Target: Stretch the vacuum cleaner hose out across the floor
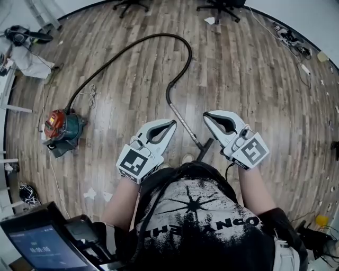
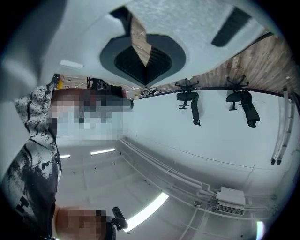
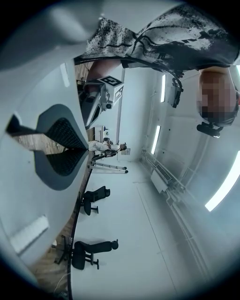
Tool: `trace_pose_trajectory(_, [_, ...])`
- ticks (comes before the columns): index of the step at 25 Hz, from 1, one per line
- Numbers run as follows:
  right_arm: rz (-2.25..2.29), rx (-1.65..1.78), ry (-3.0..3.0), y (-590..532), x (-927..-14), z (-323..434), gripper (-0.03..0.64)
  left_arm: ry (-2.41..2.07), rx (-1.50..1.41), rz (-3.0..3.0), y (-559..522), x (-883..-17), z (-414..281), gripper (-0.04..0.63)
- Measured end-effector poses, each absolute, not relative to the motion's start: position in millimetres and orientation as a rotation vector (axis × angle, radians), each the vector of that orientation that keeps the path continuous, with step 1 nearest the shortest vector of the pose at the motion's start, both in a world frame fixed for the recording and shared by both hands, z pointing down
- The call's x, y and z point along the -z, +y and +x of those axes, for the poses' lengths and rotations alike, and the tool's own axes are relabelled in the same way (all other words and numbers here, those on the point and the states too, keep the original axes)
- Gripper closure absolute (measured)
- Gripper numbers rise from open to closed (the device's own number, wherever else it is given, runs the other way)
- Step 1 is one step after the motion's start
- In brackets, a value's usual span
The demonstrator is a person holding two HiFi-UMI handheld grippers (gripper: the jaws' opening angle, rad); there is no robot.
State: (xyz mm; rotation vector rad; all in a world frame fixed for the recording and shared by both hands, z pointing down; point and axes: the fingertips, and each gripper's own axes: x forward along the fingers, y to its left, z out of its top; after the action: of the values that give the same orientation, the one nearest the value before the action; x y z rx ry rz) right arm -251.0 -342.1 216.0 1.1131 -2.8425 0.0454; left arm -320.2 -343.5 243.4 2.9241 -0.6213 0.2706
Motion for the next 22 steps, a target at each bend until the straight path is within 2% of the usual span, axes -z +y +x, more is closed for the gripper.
trace_pose_trajectory(4, [1.163,-0.149,-2.880,-350.1,-224.1,-219.4,0.611,-0.604,-0.286,2.953,-351.7,-245.4,-289.8,0.594])
trace_pose_trajectory(8, [1.197,-0.162,-2.838,-359.0,-242.4,-204.8,0.578,-0.578,-0.326,2.935,-358.8,-259.0,-275.3,0.594])
trace_pose_trajectory(16, [1.265,-0.302,-2.782,-399.5,-283.0,-202.6,0.553,-0.537,-0.388,2.935,-415.4,-290.1,-281.2,0.594])
trace_pose_trajectory(22, [1.357,-0.387,-2.599,-450.5,-331.8,-210.7,0.456,-0.402,-0.381,2.909,-465.0,-318.5,-293.2,0.594])
